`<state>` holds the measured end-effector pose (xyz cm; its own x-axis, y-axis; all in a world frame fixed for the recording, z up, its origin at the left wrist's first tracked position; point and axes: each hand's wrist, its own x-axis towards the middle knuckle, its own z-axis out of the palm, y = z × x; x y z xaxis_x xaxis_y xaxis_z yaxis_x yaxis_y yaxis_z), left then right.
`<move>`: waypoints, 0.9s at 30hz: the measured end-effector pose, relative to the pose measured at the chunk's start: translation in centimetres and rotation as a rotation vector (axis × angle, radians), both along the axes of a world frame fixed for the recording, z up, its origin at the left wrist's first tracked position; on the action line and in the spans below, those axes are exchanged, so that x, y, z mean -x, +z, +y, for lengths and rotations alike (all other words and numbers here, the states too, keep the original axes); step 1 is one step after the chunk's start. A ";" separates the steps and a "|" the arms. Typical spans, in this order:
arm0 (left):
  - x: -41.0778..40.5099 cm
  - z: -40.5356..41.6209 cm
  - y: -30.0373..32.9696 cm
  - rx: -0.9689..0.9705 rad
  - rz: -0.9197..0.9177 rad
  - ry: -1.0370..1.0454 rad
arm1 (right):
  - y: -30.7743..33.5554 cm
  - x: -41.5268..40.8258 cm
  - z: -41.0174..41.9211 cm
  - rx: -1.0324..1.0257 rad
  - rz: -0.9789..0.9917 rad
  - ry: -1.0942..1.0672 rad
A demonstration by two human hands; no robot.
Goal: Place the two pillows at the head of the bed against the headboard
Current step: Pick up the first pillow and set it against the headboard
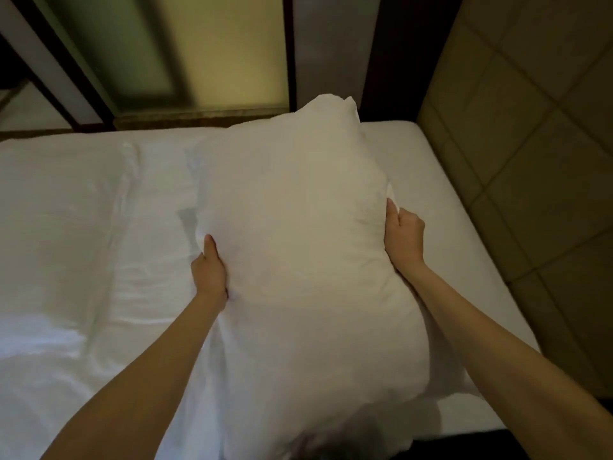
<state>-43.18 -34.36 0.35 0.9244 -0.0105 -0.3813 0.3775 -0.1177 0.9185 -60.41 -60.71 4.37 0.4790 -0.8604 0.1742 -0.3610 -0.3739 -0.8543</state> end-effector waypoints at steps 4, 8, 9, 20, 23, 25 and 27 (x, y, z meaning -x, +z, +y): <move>1.5 -5.1 0.8 0.021 0.021 -0.059 | 2.0 2.7 -3.8 0.100 -0.026 -0.035; 1.3 -8.7 2.1 0.009 0.001 -0.124 | 3.3 3.6 -6.3 0.130 -0.029 -0.060; 0.9 -9.7 2.5 0.026 0.003 -0.156 | 3.9 3.4 -7.0 0.138 -0.036 -0.066; -5.0 -19.9 6.5 0.298 0.059 -0.320 | 10.7 -0.5 -14.5 0.300 -0.075 -0.129; -7.1 -23.9 7.4 0.303 0.055 -0.369 | 12.6 -1.7 -17.3 0.336 -0.048 -0.167; -8.1 -26.6 7.8 0.256 0.064 -0.398 | 13.7 -2.3 -19.4 0.345 -0.026 -0.193; -9.1 -29.2 8.2 0.231 0.065 -0.435 | 14.5 -2.8 -21.8 0.372 -0.006 -0.212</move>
